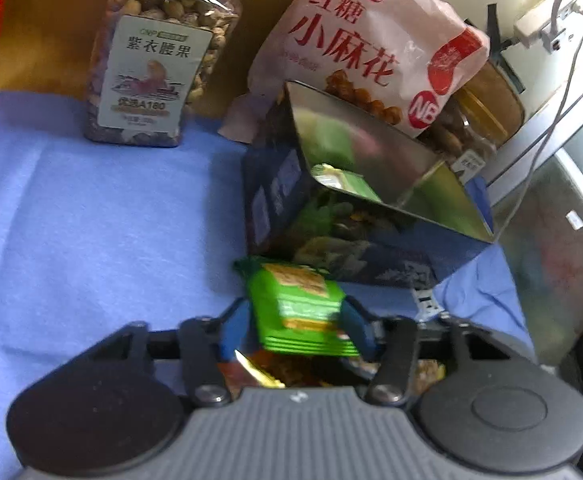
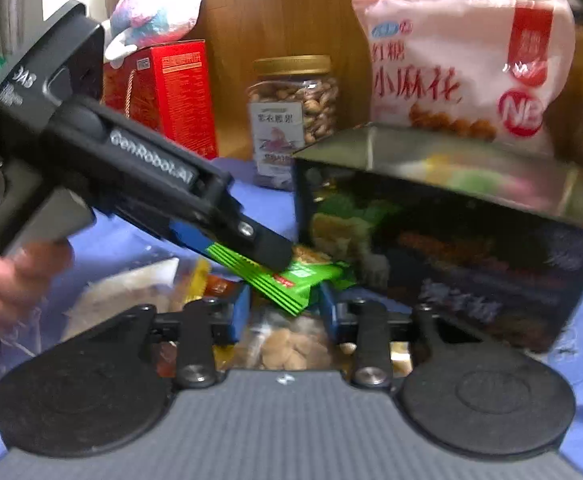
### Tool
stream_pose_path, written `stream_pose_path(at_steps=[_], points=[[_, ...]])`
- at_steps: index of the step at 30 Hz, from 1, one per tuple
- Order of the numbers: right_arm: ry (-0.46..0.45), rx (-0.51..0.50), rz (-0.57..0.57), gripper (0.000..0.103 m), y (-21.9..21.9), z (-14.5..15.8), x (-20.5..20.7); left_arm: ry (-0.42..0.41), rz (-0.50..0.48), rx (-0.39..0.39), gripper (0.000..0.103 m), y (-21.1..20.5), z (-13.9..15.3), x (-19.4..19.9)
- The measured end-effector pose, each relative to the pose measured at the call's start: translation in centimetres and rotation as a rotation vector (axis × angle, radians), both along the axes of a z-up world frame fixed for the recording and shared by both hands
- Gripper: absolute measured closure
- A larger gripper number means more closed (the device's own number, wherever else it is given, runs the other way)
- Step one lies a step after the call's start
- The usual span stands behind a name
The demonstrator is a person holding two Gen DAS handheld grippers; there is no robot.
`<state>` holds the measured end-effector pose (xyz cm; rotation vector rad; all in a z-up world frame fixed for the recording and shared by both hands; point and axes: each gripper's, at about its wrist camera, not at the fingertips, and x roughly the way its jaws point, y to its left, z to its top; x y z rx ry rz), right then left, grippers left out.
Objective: Organize snacks
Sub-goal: 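Grasp the green-wrapped snack with the left tool, then lower the green-wrapped snack into the tin box and open the left tool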
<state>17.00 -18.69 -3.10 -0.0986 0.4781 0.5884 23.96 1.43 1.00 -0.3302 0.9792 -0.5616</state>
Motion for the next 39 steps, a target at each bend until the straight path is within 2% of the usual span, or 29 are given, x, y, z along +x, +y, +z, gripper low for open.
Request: stream_pose_path(at_steps=[3, 5, 10, 13, 17, 20, 23, 26, 28, 32, 36, 39], points=[[-0.047, -0.007, 0.002, 0.079, 0.3, 0.2, -1.1, -0.064, 0.014, 0.007, 0.055, 0.4, 1.6, -1.5], [-0.089, 0.014, 0.018, 0.082, 0.3, 1.0, -2.6, -0.114, 0.015, -0.01, 0.055, 1.1, 3.1, -3.1], [-0.283, 0.018, 0.031, 0.082, 1.1, 2.9, -6.5, -0.278, 0.036, -0.003, 0.056, 1.6, 7.3, -6.6], [-0.381, 0.011, -0.016, 0.082, 1.1, 3.7, -7.2, -0.319, 0.023, 0.008, 0.056, -0.1, 9.1, -5.8], [-0.435, 0.024, -0.109, 0.082, -1.3, 5.0, -5.8, -0.369, -0.025, 0.01, 0.056, -3.8, 10.6, -3.5], [-0.445, 0.048, -0.201, 0.082, -3.8, 5.3, -4.1, -0.376, -0.062, -0.006, 0.055, -7.1, 10.4, -1.4], [-0.452, 0.045, -0.307, 0.08, -5.6, 4.4, -2.6, -0.391, -0.076, 0.022, 0.053, -10.5, 9.2, 0.4], [-0.444, -0.03, -0.38, 0.066, -6.3, 3.6, -1.2, -0.392, -0.066, 0.123, 0.051, -13.3, 7.6, 1.8], [-0.413, -0.002, -0.394, 0.06, -7.4, 3.8, -0.8, -0.364, -0.058, 0.152, 0.047, -14.1, 6.6, 2.4], [-0.369, 0.106, -0.388, 0.059, -9.5, 4.3, -1.0, -0.33, -0.025, 0.084, 0.046, -12.1, 6.9, 1.7], [-0.316, 0.223, -0.434, 0.059, -11.9, 4.9, -0.7, -0.35, 0.015, 0.002, 0.045, -8.0, 8.6, -1.5], [-0.249, 0.362, -0.46, 0.059, -14.0, 5.1, -1.0, -0.379, 0.035, 0.018, 0.041, -5.1, 9.0, -4.7]])
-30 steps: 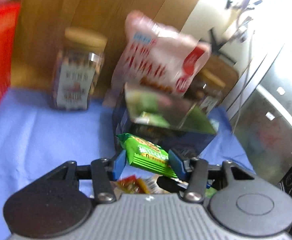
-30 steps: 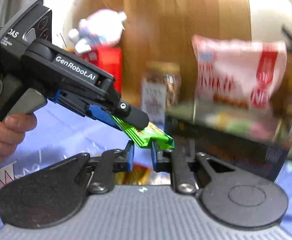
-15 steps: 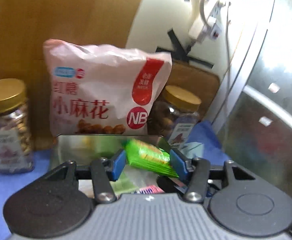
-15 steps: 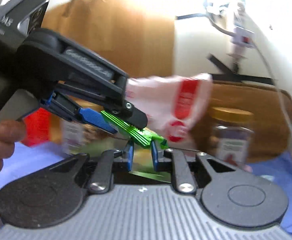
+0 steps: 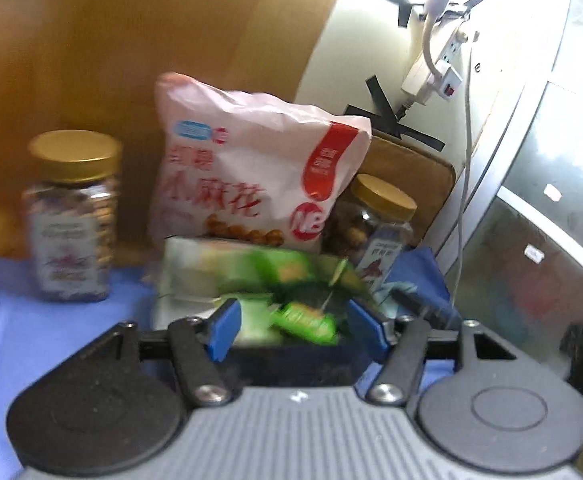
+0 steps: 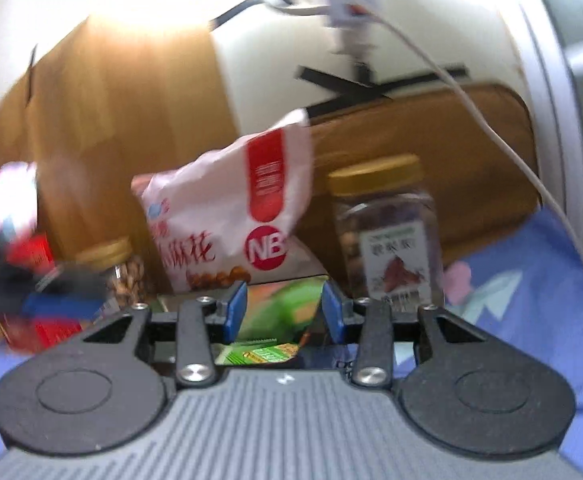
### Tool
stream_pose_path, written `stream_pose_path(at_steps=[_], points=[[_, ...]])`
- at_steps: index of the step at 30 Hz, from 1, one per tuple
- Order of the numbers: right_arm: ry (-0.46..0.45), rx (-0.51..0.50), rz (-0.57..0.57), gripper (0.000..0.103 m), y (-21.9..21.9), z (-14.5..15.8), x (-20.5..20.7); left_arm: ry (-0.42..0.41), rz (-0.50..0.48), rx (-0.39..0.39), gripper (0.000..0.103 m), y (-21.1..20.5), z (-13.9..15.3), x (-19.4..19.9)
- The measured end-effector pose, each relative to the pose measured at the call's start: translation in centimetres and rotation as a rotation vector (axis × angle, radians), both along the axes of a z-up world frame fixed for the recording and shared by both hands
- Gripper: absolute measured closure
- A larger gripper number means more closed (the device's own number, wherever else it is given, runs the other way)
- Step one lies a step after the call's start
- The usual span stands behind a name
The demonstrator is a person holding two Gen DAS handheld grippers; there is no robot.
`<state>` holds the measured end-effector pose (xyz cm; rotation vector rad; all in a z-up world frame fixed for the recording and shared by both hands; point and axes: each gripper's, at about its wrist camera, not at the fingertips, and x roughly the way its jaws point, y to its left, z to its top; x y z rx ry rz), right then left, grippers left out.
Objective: Organize snacks
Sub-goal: 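Lower the green-wrapped snack into the tin box and open the left tool, then grasp the clear cake packet with the left tool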
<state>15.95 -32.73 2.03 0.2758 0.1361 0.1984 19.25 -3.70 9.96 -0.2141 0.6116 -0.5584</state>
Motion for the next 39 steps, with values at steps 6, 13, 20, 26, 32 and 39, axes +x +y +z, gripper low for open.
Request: stream_pose_path(at_steps=[6, 13, 20, 26, 32, 39], points=[[0.041, 0.162, 0.114, 0.058, -1.1, 0.0, -2.8, -0.023, 0.138, 0.117, 0.04, 6.4, -1.7, -5.8], [0.151, 0.047, 0.332, 0.058, 5.3, -2.3, -6.5, 0.057, 0.27, 0.111, 0.04, 11.7, -4.0, -8.8], [0.139, -0.27, 0.493, 0.05, 14.0, -3.5, -8.6, 0.105, 0.294, 0.145, 0.038, 12.9, -5.9, -10.6], [0.148, -0.44, 0.503, 0.043, 18.0, -4.5, -7.4, 0.191, 0.247, 0.039, 0.037, 13.8, -7.3, -10.9], [0.227, -0.402, 0.621, 0.043, 18.2, -4.8, -8.1, 0.196, 0.26, 0.103, 0.037, 12.8, -7.8, -10.6], [0.212, -0.398, 0.598, 0.043, 18.2, -5.9, -9.7, 0.155, 0.329, 0.205, 0.03, 12.2, -7.5, -11.0]])
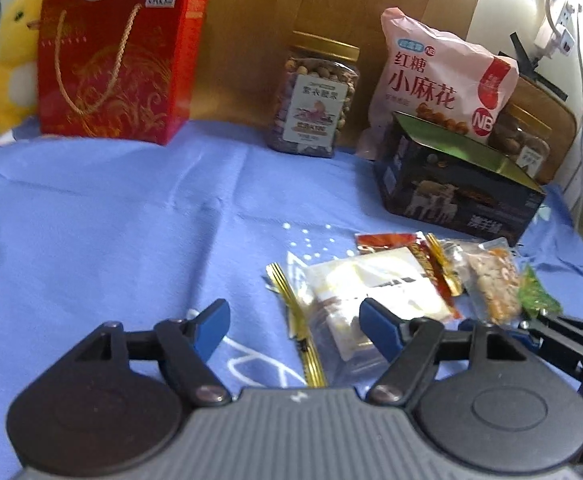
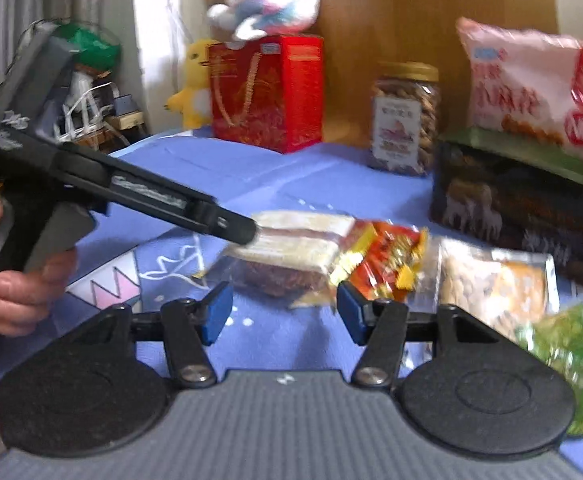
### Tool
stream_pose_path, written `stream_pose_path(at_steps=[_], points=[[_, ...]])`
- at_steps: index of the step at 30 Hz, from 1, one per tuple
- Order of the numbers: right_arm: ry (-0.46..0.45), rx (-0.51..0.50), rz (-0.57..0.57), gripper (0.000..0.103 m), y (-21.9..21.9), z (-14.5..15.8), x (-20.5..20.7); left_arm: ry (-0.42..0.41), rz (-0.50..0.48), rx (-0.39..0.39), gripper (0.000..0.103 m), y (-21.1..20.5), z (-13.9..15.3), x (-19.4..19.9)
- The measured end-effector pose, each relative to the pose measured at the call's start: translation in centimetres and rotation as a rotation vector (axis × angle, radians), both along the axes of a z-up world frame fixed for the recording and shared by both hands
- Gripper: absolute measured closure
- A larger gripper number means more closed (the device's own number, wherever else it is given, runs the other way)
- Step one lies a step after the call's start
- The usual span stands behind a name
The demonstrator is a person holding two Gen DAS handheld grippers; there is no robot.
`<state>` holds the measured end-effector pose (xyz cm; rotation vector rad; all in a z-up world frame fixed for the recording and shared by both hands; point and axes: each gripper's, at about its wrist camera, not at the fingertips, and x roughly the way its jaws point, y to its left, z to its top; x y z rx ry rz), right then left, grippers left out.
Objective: Organize snacks
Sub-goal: 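Grasp the clear cake packet with the left tool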
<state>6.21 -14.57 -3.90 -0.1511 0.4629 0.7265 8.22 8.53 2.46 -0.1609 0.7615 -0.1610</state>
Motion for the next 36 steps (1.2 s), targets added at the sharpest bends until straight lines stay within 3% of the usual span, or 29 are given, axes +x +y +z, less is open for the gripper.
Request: stream_pose_path(at_steps=[3, 11, 15, 20, 25, 32, 34, 36], points=[[0.044, 0.02, -0.034, 0.043, -0.4, -0.5, 0.6, -0.004, 0.012, 0.02, 0.03, 0.0, 0.1, -0.1], [0.023, 0.02, -0.025, 0.043, -0.4, -0.5, 0.1, -0.009, 0.025, 0.047, 0.023, -0.2, 0.0, -0.2], [0.019, 0.025, -0.03, 0.043, -0.5, -0.5, 0.1, 0.012, 0.047, 0.053, 0.006, 0.3, -0.3, 0.1], [0.013, 0.02, -0.031, 0.042, -0.4, -0.4, 0.0, 0.028, 0.076, 0.032, 0.003, 1.6, -0.7, 0.2], [-0.02, -0.005, -0.031, 0.042, 0.2, 0.0, 0.2, -0.017, 0.085, 0.045, 0.004, 1.9, -0.3, -0.6], [-0.062, -0.074, 0.002, 0.041, 1.4, 0.7, 1.5, -0.028, 0.007, -0.066, 0.012, 1.6, -0.1, -0.1], [-0.068, -0.097, 0.005, 0.041, 1.7, 0.5, 2.1, 0.014, -0.028, -0.12, 0.03, 1.4, -0.5, 0.8], [-0.038, -0.098, 0.024, 0.042, 1.9, 0.2, 3.0, 0.035, -0.056, -0.143, 0.033, 1.1, -1.1, 1.5]])
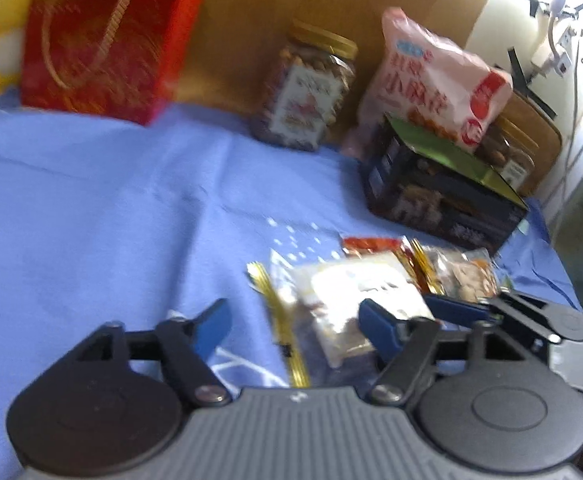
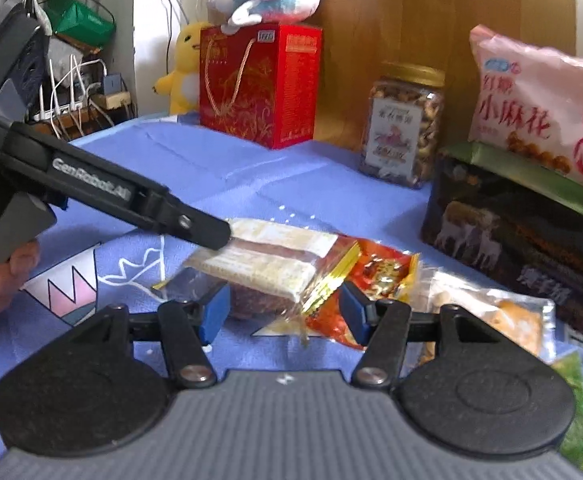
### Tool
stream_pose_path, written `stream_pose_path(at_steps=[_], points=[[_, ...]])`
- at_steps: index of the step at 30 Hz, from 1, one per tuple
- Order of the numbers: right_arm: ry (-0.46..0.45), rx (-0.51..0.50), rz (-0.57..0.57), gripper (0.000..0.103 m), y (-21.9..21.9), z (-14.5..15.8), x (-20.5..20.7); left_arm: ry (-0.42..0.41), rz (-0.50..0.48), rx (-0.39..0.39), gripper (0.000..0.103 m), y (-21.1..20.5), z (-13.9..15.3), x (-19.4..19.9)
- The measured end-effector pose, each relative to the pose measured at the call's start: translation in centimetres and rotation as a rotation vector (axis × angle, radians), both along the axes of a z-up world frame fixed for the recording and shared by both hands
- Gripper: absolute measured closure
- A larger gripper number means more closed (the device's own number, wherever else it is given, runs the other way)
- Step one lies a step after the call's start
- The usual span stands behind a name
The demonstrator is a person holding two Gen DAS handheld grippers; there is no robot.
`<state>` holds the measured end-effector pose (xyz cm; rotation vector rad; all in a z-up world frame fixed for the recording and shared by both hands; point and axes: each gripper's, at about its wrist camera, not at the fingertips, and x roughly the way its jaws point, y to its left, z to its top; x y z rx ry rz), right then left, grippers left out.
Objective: Organize snacks
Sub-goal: 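Grasp the clear cake packet with the left tool, then place the clear cake packet into the tin box with the left tool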
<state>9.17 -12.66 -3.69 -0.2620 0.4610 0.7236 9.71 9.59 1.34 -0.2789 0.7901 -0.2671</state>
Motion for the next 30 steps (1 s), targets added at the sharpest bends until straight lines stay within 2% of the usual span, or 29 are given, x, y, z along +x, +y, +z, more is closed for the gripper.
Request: stream_pose_path(at_steps=[1, 2, 3, 4, 6, 11, 14, 18, 21, 26, 28, 30], points=[[0.024, 0.008, 0.012, 0.041, 0.1, -0.2, 0.3, -0.004, -0.001, -0.019, 0.035, 0.0, -0.2, 0.2], [0.042, 0.013, 0.023, 0.045, 0.3, -0.4, 0.5, -0.003, -0.001, -0.039, 0.039, 0.0, -0.3, 0.2], [0.031, 0.008, 0.029, 0.052, 0.4, -0.5, 0.4, -0.003, -0.014, -0.066, 0.051, 0.0, -0.2, 0.2], [0.011, 0.007, 0.034, 0.055, 0.4, -0.4, 0.0, 0.0, -0.038, -0.092, 0.056, -0.1, 0.0, 0.2], [-0.026, 0.015, 0.037, 0.06, 0.3, -0.1, -0.6, -0.006, -0.046, -0.063, 0.056, -0.8, 0.8, 0.3], [-0.09, 0.073, -0.002, 0.061, -0.9, 0.9, -0.7, -0.079, -0.082, -0.046, 0.056, -2.2, 3.1, 1.1], [-0.173, 0.104, -0.044, 0.061, -2.1, 2.2, -0.5, -0.146, -0.114, -0.031, 0.056, -3.8, 5.0, 2.2], [-0.272, 0.123, -0.118, 0.061, -4.2, 4.4, 0.8, -0.235, -0.173, -0.007, 0.056, -7.1, 7.4, 5.0], [-0.305, 0.145, -0.193, 0.061, -6.2, 5.9, 2.6, -0.264, -0.201, -0.019, 0.056, -9.7, 8.4, 8.0], [-0.33, 0.161, -0.332, 0.06, -8.5, 6.2, 6.0, -0.256, -0.227, 0.014, 0.057, -14.0, 7.8, 12.5], [-0.352, 0.181, -0.389, 0.057, -9.2, 5.8, 7.0, -0.248, -0.231, 0.027, 0.057, -15.4, 6.8, 13.9], [-0.338, 0.187, -0.43, 0.053, -10.0, 5.0, 7.6, -0.239, -0.213, 0.062, 0.057, -16.2, 6.0, 14.6]])
